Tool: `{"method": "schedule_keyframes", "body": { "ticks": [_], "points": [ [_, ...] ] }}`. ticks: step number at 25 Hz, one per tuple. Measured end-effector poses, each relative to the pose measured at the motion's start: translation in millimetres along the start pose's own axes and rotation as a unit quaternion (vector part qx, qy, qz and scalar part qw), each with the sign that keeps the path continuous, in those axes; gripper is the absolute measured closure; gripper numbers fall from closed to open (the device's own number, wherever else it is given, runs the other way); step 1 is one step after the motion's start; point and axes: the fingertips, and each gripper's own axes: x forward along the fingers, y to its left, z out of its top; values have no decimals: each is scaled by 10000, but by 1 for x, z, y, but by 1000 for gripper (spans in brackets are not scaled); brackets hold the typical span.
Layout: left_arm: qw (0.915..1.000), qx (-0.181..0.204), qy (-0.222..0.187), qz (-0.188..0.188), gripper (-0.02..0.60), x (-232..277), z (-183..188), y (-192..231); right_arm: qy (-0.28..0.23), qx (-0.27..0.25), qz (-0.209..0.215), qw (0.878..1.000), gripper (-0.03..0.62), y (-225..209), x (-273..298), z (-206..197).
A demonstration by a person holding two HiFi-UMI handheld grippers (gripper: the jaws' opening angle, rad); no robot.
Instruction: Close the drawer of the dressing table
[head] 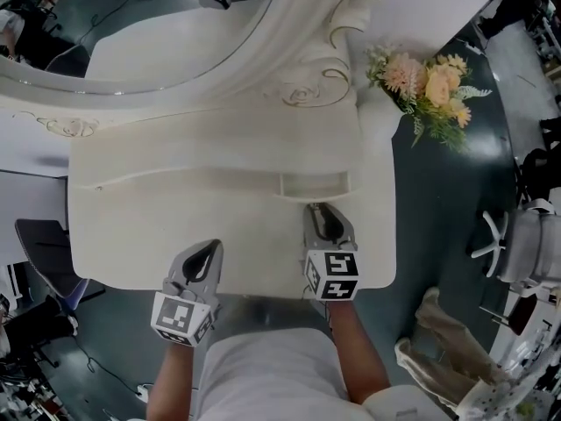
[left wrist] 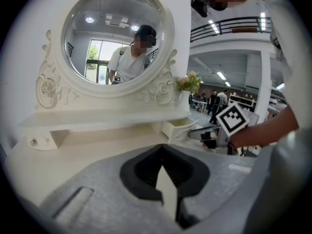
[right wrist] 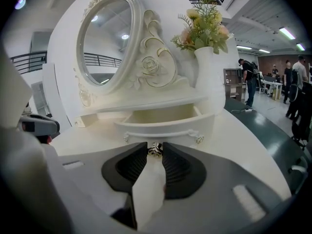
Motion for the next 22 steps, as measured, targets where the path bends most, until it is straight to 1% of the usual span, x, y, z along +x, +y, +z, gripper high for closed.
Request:
{"method": "schedule_keyframes", "body": {
  "ticks": [4,12,22],
  "points": [
    [10000,-2,-6,7,583,-1,2,-1,9,44,-63,10000,508,-5,3,3],
    [10000,-35,-2,73,583,0,3,7,-2,36,-60,10000,507,-6,14,13],
    [9996,-116,14,249,583,-1,4,15,-119,54,35,9999,508,-12,33,27]
  ]
}}
